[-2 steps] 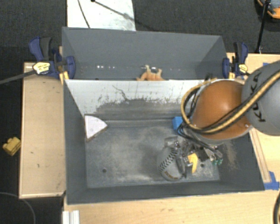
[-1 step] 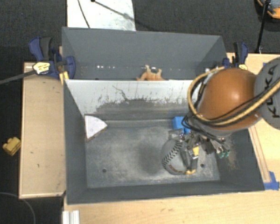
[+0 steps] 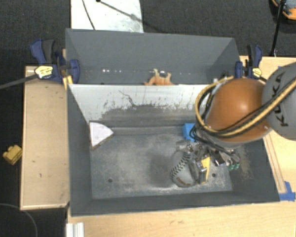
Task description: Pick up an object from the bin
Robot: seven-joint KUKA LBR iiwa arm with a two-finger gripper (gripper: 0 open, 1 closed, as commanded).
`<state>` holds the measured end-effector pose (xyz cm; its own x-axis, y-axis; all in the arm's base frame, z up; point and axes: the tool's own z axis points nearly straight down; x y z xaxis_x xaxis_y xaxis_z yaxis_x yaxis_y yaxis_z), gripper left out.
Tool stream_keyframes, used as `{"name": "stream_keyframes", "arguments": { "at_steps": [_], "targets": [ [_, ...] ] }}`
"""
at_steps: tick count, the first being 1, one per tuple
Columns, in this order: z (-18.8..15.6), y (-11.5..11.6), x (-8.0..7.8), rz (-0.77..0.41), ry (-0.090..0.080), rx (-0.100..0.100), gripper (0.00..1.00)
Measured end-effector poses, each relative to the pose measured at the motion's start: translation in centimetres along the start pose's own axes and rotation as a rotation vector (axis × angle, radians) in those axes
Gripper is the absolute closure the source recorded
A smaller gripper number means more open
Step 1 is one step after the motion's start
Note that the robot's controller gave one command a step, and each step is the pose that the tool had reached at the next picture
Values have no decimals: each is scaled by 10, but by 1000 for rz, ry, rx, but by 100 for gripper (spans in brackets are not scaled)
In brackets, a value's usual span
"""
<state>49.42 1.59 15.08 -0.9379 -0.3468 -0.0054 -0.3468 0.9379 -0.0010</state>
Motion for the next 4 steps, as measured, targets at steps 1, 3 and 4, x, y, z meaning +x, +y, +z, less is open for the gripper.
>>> {"name": "stream_keyframes", "arguments": {
  "at_steps": [1,3,4],
  "targets": [
    [13,-3,0,-8,17,-6,100],
    [-20,-5,-7,-5,3,-1,100],
    [-20,-6,-6,-10,7,-3,100]
  ]
}}
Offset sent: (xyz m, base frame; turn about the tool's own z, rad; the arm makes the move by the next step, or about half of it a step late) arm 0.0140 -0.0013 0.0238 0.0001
